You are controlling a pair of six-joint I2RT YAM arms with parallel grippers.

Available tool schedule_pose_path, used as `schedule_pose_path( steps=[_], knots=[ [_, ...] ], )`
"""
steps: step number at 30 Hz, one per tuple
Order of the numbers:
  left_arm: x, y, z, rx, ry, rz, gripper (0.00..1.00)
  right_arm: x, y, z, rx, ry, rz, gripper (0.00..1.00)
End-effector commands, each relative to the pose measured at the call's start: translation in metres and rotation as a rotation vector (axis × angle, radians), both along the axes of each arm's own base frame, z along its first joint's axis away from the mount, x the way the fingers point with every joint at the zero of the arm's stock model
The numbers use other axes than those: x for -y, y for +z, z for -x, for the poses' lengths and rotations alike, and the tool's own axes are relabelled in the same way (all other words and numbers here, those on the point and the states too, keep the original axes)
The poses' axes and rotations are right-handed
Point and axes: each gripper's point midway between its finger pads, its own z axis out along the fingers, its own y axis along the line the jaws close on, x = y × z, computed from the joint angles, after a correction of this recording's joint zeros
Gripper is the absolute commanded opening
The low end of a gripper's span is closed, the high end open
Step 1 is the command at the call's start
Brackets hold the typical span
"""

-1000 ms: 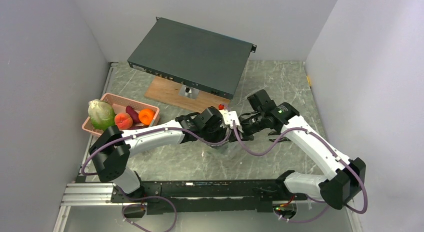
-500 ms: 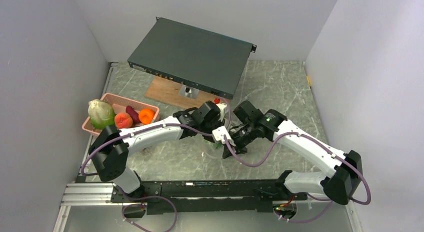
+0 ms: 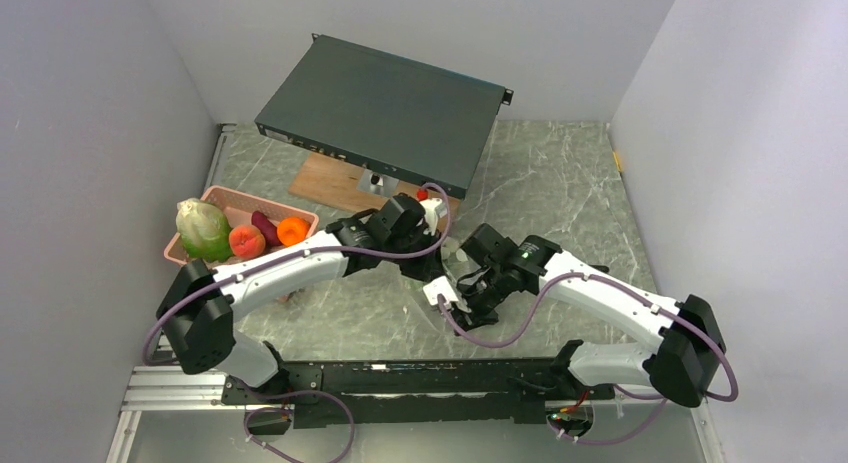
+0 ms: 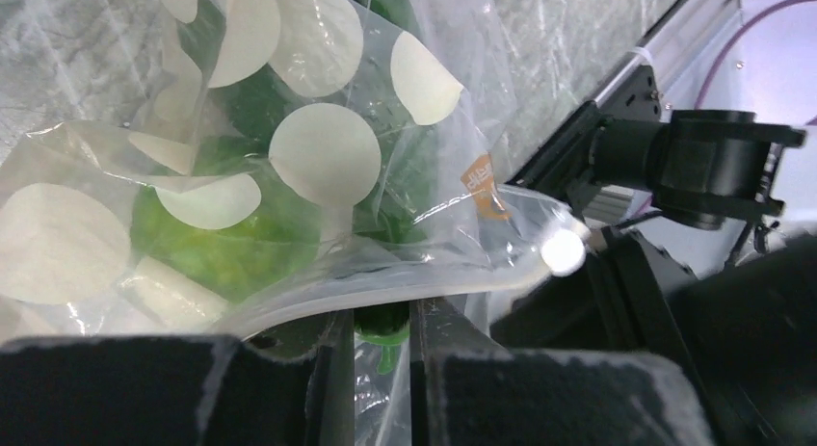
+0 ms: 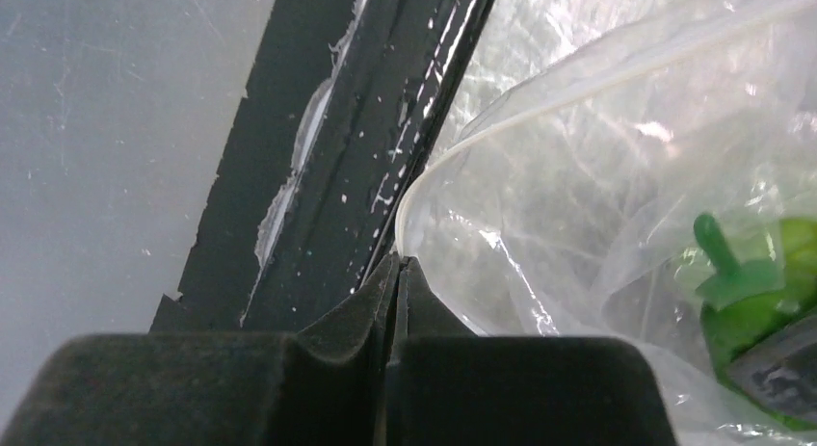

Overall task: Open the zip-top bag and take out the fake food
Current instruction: Pick up the fake vegetable from the zipper food storage bag.

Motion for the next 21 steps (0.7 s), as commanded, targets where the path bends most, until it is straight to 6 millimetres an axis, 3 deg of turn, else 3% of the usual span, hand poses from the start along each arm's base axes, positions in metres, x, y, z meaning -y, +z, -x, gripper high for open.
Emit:
schedule_pose_path(
  steps=[1, 8, 13, 18, 21],
  knots=[
    [0.003, 0.031, 0.012, 0.017, -0.058, 0.123, 0.0, 0.01, -0.002, -0.014, 0.051, -0.066, 0.015, 0.0],
    [0.0, 0.019, 0.033, -0.043, -0.168, 0.104, 0.0, 0.012, 0.012, -0.029, 0.006, -0.155, -0.045, 0.0],
    [-0.005, 0.019, 0.041, -0.064, -0.211, 0.081, 0.0, 0.023, 0.008, -0.057, 0.066, -0.27, -0.021, 0.0],
    [-0.021, 0.003, 0.048, -0.083, -0.215, 0.002, 0.0, 0.032, -0.002, -0.066, 0.078, -0.34, -0.001, 0.0],
    [-0.025, 0.007, 0.051, -0.075, -0.225, 0.01, 0.0, 0.037, -0.005, -0.074, 0.082, -0.391, 0.007, 0.0]
  ],
)
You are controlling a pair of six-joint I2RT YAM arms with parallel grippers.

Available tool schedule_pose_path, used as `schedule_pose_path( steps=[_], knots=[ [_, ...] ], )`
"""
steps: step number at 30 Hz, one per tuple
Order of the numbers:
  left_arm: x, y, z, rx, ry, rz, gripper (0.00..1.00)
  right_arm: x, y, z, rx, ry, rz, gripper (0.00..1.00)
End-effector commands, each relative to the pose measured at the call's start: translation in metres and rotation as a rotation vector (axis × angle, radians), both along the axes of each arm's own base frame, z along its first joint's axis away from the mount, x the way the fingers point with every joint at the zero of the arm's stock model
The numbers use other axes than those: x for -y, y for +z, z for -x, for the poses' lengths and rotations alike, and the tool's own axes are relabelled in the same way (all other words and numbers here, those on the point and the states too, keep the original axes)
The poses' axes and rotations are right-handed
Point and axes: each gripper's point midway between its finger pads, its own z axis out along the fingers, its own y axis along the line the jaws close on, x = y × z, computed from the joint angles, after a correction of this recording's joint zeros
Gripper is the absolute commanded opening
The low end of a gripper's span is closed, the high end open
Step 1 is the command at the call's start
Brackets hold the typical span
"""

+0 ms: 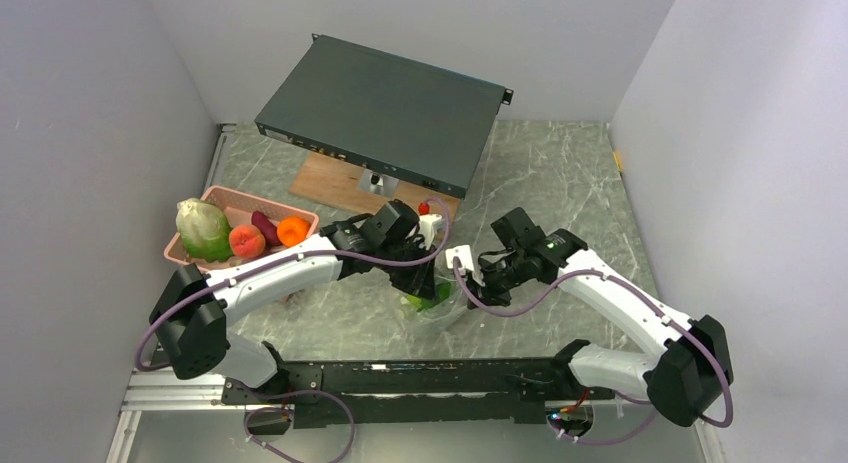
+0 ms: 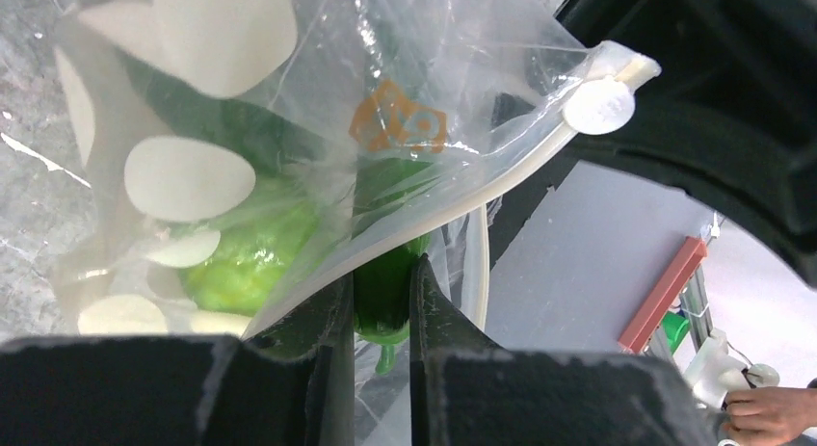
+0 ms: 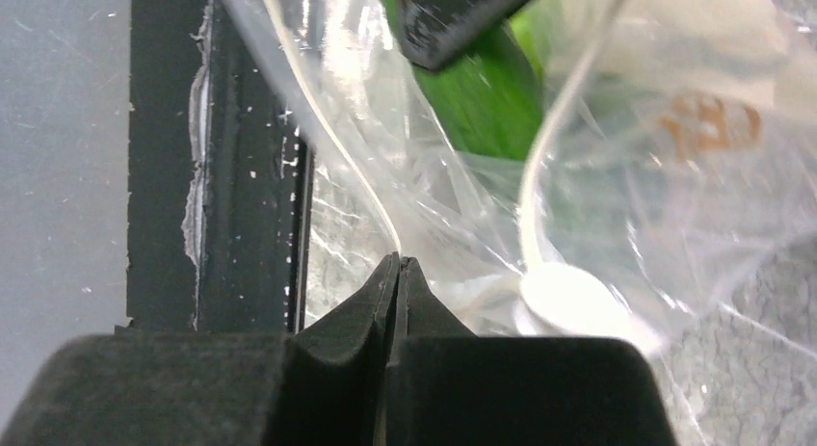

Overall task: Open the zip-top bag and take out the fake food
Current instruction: Pick up the fake vegetable from the zipper food storage bag.

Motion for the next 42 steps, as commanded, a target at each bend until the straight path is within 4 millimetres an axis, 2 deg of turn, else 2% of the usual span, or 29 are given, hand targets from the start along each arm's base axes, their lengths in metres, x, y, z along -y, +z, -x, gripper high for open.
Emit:
schedule_pose_path(
  steps=[1, 5, 8, 12, 15, 17, 20, 22, 27, 31, 36, 39, 42],
  knots=[
    [-0.006, 0.013, 0.011, 0.013, -0.06, 0.023, 0.0, 0.006, 0.0, -0.021, 0.058, -0.096, 0.003, 0.0],
    [-0.006, 0.034, 0.011, 0.057, -0.084, 0.058, 0.0, 0.004, 0.003, -0.016, 0.038, -0.082, -0.019, 0.0],
    [-0.002, 0.037, 0.011, 0.059, -0.098, 0.073, 0.0, -0.006, 0.023, 0.004, -0.03, 0.005, -0.108, 0.02],
    [0.001, 0.023, 0.011, 0.043, -0.114, 0.065, 0.0, -0.019, 0.066, 0.033, -0.132, 0.134, -0.267, 0.31],
    [-0.005, 0.007, 0.008, 0.079, -0.117, 0.025, 0.0, -0.018, 0.091, 0.035, -0.148, 0.151, -0.327, 0.5],
    [-0.012, -0.002, 0.005, 0.108, -0.114, -0.008, 0.0, -0.012, 0.099, 0.036, -0.143, 0.148, -0.33, 0.59],
    [-0.017, -0.003, 0.002, 0.177, -0.127, -0.023, 0.0, -0.004, 0.099, 0.031, -0.127, 0.112, -0.334, 0.65],
    [-0.018, 0.003, 0.003, 0.251, -0.164, -0.007, 0.0, 0.0, 0.093, 0.026, -0.135, 0.066, -0.344, 0.69],
    [-0.012, 0.016, 0.012, 0.395, -0.285, 0.044, 0.0, 0.0, 0.076, 0.005, -0.076, 0.018, -0.371, 0.82],
    [-0.004, 0.022, 0.02, 0.447, -0.36, 0.089, 0.0, -0.006, 0.071, -0.015, -0.062, -0.02, -0.377, 0.89],
    [0.0, 0.025, 0.025, 0.516, -0.403, 0.117, 0.0, -0.015, 0.088, -0.035, -0.102, -0.052, -0.451, 0.92],
    [-0.002, 0.02, 0.024, 0.515, -0.394, 0.101, 0.0, -0.016, 0.094, -0.032, -0.104, -0.025, -0.478, 0.94],
    [0.003, 0.024, 0.023, 0.521, -0.39, 0.118, 0.0, -0.021, 0.093, -0.029, -0.155, -0.028, -0.489, 0.93]
  ],
)
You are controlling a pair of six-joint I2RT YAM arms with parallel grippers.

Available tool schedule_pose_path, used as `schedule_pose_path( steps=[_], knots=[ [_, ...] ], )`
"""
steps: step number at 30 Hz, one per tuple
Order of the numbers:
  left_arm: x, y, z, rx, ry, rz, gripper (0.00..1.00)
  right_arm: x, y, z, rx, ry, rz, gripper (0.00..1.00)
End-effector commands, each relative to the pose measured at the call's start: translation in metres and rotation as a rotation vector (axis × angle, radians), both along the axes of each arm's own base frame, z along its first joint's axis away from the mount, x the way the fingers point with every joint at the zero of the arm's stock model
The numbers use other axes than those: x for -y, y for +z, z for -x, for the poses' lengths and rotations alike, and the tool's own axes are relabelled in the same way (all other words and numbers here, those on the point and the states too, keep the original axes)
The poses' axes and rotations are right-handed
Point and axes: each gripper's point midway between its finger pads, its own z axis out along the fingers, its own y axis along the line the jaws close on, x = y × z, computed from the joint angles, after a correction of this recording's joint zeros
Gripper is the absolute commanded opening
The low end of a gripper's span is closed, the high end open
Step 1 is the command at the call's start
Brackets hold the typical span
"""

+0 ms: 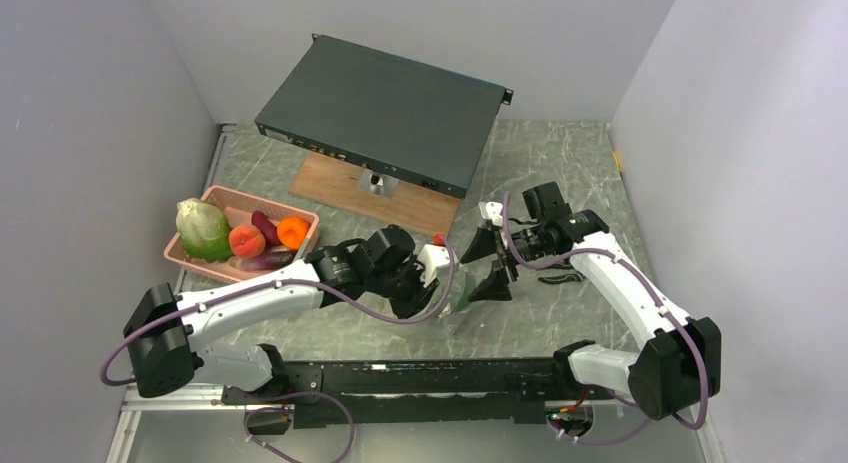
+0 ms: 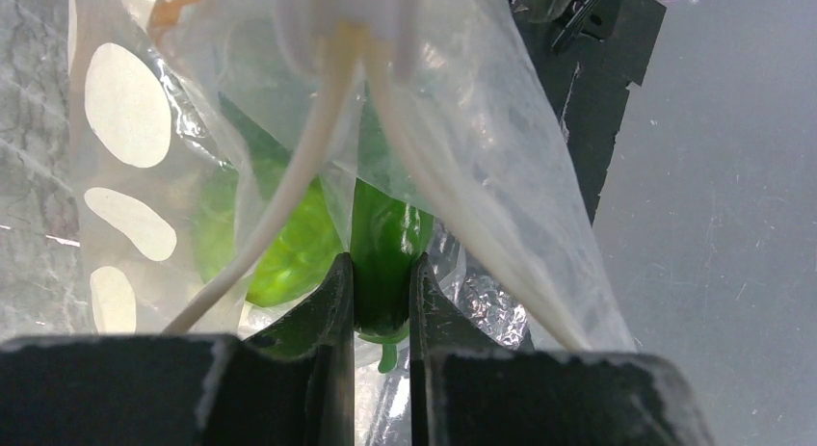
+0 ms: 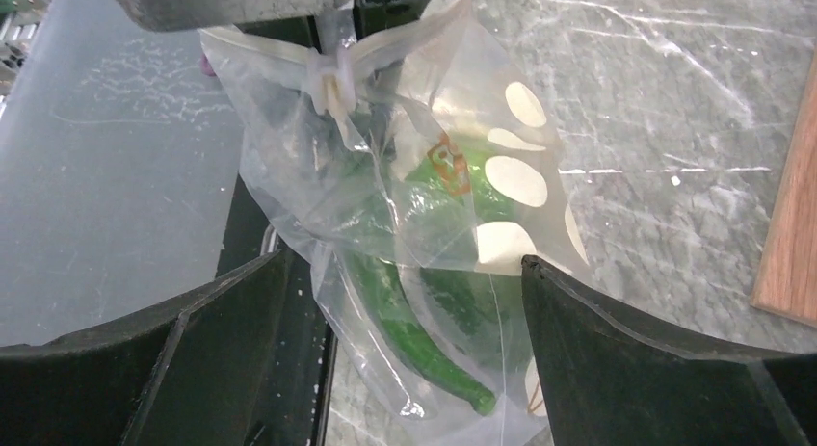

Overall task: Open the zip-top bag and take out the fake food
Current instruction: Pick up the fake vegetable from the zipper food storage bag.

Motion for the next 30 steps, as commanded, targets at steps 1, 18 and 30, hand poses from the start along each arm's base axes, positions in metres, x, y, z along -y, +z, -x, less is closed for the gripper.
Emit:
schedule_pose_path(
  steps=[1, 18, 30],
  knots=[
    [0.014, 0.024, -0.008, 0.079, -0.018, 0.09, 0.0, -0.015, 0.025, -0.001, 0.014, 0.045, -0.101, 0.91],
    [-0.007, 0.02, -0.013, 0.161, 0.005, 0.053, 0.0, 0.046, -0.07, -0.029, 0.065, -0.168, 0.252, 0.93],
    [-0.004, 0.029, -0.018, 0.191, 0.003, 0.062, 0.0, 0.032, -0.058, -0.034, -0.026, -0.18, 0.176, 0.3]
  ],
)
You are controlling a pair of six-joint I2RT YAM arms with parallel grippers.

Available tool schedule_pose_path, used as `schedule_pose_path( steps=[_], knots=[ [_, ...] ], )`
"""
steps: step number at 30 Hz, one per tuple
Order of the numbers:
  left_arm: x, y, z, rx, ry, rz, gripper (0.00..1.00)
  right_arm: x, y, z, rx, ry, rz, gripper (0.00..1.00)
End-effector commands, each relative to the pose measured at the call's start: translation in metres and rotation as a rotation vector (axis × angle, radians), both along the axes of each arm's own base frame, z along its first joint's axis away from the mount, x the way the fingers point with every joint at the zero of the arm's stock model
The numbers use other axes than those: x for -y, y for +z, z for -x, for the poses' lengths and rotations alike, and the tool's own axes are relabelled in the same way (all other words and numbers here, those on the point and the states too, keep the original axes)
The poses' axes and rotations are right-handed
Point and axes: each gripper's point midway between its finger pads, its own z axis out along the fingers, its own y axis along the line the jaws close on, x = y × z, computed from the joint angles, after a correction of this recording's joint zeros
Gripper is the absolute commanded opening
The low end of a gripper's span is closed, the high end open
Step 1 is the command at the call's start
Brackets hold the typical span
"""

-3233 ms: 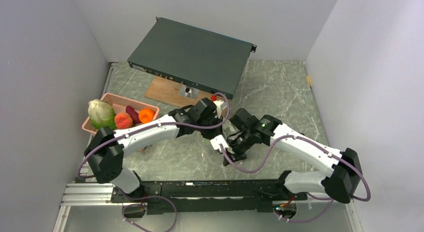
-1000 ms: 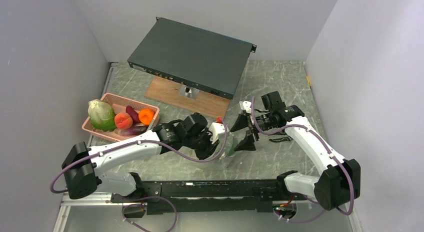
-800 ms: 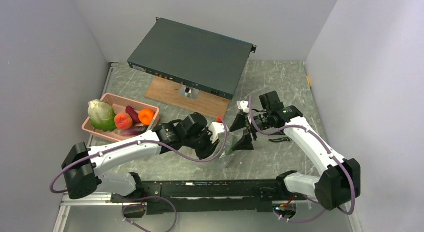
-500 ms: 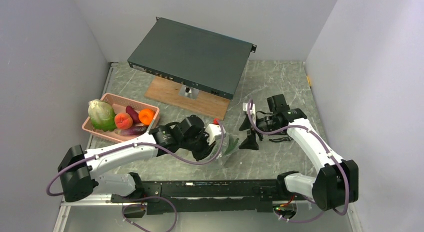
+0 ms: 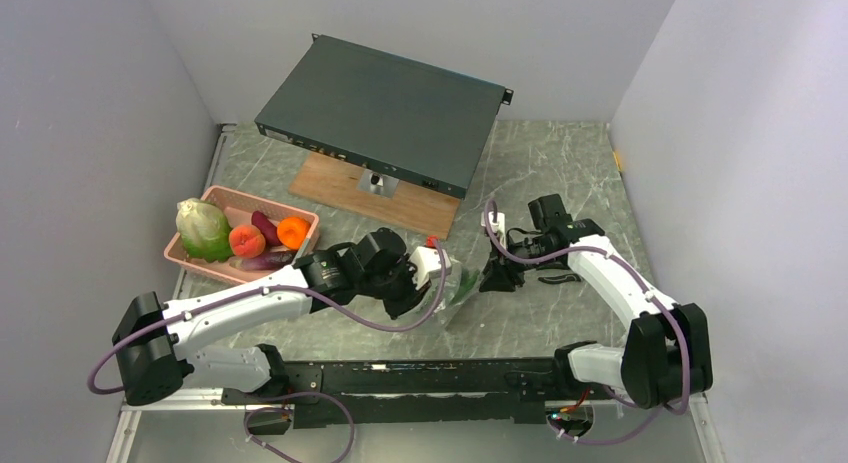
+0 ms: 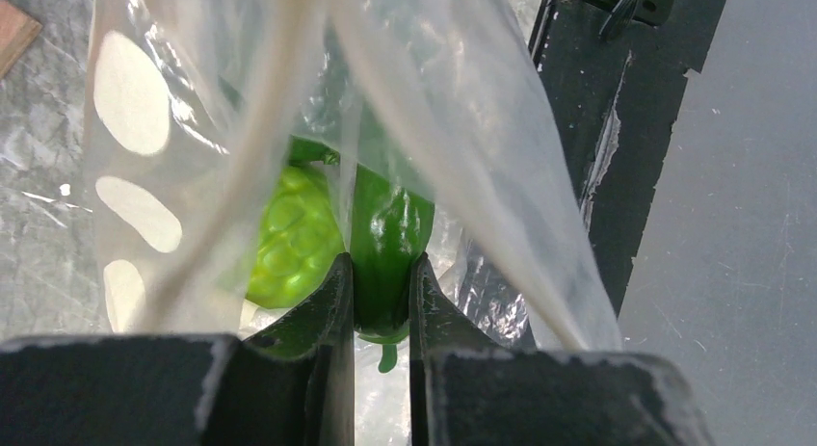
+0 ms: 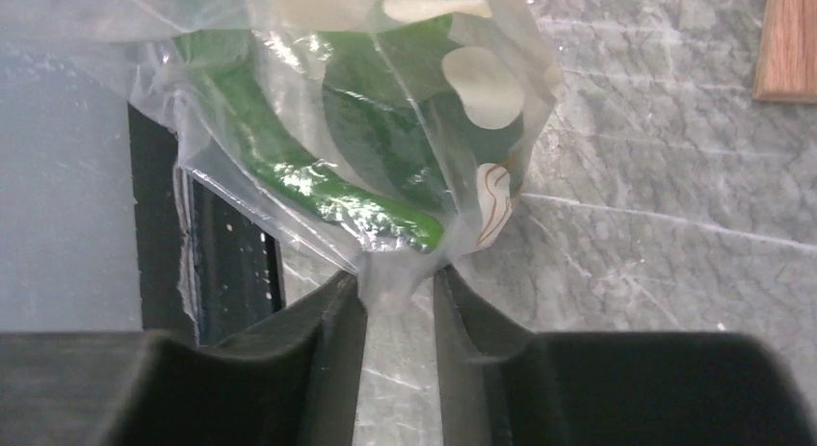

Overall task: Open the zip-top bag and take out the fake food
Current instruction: Pick up the fake vegetable from the zipper food storage bag.

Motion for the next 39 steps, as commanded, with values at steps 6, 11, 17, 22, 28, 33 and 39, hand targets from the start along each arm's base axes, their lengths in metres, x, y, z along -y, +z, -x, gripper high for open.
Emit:
schedule_pose_path(
  steps=[6, 11, 17, 22, 28, 33, 39],
  knots=[
    [-0.003, 0.026, -0.009, 0.099, 0.008, 0.038, 0.0, 0.003, 0.006, -0.011, 0.057, -0.013, 0.013, 0.0],
    [-0.018, 0.032, -0.008, 0.132, 0.018, 0.023, 0.0, 0.024, -0.009, -0.027, 0.082, -0.121, 0.092, 0.0],
    [-0.03, 0.042, -0.009, 0.15, 0.041, 0.023, 0.0, 0.038, -0.019, -0.034, 0.15, -0.148, 0.177, 0.0],
    [-0.034, 0.038, -0.004, 0.087, 0.028, -0.009, 0.0, 0.046, -0.02, -0.039, 0.2, -0.154, 0.224, 0.0],
    [-0.064, 0.034, -0.006, 0.101, 0.083, -0.107, 0.0, 0.053, -0.019, -0.047, 0.215, -0.219, 0.225, 0.0],
    [-0.101, 0.035, -0.019, 0.132, 0.2, -0.169, 0.0, 0.055, -0.021, -0.047, 0.208, -0.236, 0.217, 0.0],
    [-0.147, 0.04, -0.045, 0.253, 0.423, -0.227, 0.0, 0.057, -0.023, -0.047, 0.199, -0.257, 0.209, 0.0]
  ],
)
